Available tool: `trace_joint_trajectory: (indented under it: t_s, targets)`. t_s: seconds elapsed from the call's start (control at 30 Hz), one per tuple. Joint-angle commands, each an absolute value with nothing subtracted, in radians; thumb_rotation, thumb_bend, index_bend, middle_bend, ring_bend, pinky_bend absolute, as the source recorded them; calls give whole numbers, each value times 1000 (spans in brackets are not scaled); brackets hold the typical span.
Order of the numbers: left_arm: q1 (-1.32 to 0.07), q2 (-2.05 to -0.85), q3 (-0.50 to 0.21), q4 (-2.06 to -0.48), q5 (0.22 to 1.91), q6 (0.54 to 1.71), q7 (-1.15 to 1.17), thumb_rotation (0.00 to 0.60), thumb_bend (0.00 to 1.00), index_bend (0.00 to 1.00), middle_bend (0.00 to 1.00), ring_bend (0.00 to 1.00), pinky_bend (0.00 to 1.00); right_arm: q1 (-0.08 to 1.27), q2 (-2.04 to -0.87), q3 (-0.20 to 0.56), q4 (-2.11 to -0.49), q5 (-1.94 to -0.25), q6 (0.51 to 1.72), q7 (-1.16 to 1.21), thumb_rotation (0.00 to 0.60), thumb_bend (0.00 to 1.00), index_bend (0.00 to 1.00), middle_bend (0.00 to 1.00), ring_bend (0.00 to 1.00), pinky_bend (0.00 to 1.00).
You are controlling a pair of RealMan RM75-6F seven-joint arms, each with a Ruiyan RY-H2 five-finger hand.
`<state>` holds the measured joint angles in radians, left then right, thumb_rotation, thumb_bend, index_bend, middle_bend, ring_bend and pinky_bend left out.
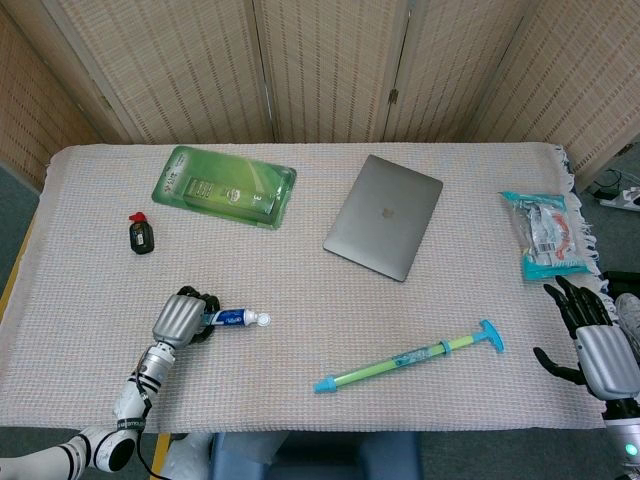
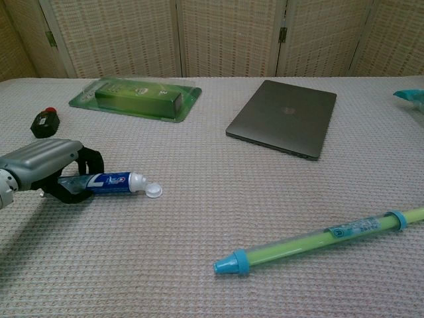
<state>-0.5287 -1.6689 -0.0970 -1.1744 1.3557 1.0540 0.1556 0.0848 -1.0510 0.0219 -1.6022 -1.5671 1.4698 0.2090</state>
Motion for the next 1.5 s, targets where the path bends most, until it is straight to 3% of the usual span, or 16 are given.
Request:
trace_joint_trajectory:
  t_s: [0.03,0.17,0.33,0.6,0.83,1.2,1.5]
  targets:
    - [-526,-1675,-91,-1142,1381,1072,94,600,586,646,654,562,527,84,-1048,22,-1607,-1570,1472,205,600,339,0,0,0,0]
    - [-528,-1677,-80,-1105,1421,1090,7,600,677,729,738,647,634,86,-1042,21,-1621,-1582,1476,193,600,339,0,0,0,0]
    - [-529,-1652,-74,-1110,1490,1158,-127,600,702,775,785,694,707,106,-1018,23,-1661,-1620,1472,175,600,338,0,0,0,0]
    - [-548,-1526,-83,-1348,1586,1248,-240,600,710,796,810,724,733,224,-969,51,-1773,-1714,1375,117,600,339,0,0,0,0]
    - [-575,-1445,-92,-1539,1613,1236,-229,600,715,798,814,728,733,361,-988,106,-1849,-1726,1233,25,600,339,0,0,0,0]
    - [-601,-1380,-99,-1706,1618,1211,-233,600,718,803,822,737,742,503,-1105,164,-1880,-1686,1114,-72,600,339,0,0,0,0]
    - [-613,-1376,-100,-1745,1623,1206,-242,600,718,808,834,746,742,571,-1205,190,-1882,-1644,1084,-134,600,339,0,0,0,0]
